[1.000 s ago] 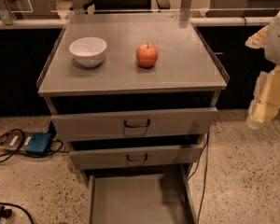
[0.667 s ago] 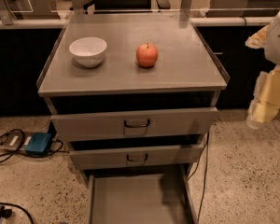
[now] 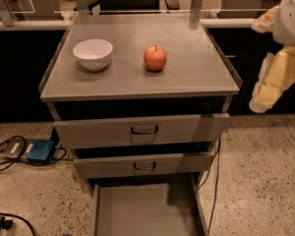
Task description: Place apple into bottom drawer
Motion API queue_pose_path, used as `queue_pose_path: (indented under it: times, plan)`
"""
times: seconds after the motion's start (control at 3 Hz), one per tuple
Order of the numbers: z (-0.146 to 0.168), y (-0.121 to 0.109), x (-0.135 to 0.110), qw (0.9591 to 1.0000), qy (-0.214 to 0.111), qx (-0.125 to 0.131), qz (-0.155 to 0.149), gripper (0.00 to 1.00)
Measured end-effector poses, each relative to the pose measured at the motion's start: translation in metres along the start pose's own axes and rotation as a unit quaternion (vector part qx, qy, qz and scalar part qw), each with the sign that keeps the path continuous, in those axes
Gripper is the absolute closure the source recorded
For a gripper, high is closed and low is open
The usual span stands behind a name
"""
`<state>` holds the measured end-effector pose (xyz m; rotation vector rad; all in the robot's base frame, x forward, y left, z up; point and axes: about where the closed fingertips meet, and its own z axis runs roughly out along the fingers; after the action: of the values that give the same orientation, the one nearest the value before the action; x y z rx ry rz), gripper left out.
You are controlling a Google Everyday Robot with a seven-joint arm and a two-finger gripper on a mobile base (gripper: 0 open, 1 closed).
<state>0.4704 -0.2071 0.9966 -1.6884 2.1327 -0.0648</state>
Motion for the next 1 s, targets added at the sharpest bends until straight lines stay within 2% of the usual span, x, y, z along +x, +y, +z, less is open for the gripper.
queue_pose_path:
  times: [0.33,0.67,1.0]
  plan:
    - [0.007,-0.035,-0.023,0.9974,-0.071,-0.006,-0.006,0.00]
    - [0.008,-0.052,-0.036,0.9933,-0.115,0.000,-0.012,0.00]
    - [0.006,-0.065,-0.052,0.9898,-0.140,0.009,-0.024,0.00]
